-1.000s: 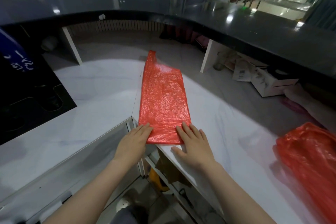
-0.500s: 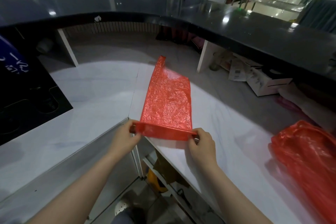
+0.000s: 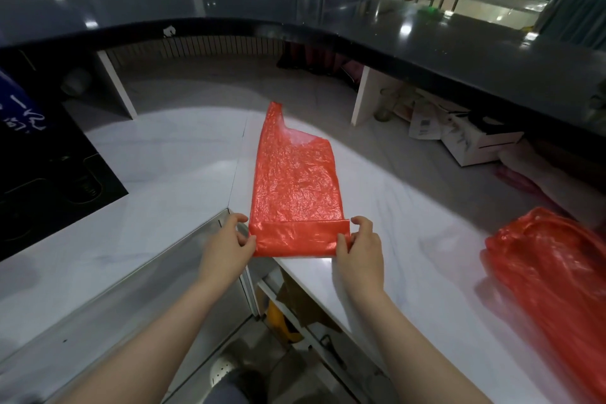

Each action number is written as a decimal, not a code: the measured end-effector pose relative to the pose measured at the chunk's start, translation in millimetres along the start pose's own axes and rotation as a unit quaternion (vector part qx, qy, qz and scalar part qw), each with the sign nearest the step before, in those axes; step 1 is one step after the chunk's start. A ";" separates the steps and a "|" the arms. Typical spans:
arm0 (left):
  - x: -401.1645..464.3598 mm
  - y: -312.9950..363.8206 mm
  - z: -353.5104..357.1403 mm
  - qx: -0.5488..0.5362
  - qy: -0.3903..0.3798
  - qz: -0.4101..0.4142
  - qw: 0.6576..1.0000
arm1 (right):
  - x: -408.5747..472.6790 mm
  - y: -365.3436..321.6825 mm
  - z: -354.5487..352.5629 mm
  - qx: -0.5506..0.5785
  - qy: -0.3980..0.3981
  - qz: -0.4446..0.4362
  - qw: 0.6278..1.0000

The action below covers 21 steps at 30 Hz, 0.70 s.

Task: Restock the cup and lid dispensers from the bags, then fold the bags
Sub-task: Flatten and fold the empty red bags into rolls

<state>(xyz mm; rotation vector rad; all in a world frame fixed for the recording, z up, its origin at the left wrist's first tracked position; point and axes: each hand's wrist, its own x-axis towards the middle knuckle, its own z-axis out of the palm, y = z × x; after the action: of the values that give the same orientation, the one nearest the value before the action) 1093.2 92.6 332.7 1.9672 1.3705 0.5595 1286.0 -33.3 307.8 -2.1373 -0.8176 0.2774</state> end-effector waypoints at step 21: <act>-7.9 -1.0 28.3 0.352 -0.104 0.289 0.884 | 4.8 -2.0 -0.5 -0.298 -0.226 -0.201 0.906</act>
<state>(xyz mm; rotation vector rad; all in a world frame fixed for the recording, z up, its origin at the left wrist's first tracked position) 1108.8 77.6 312.8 2.9653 0.8896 0.0691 1289.0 -29.6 310.0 -2.4100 -1.7751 0.3399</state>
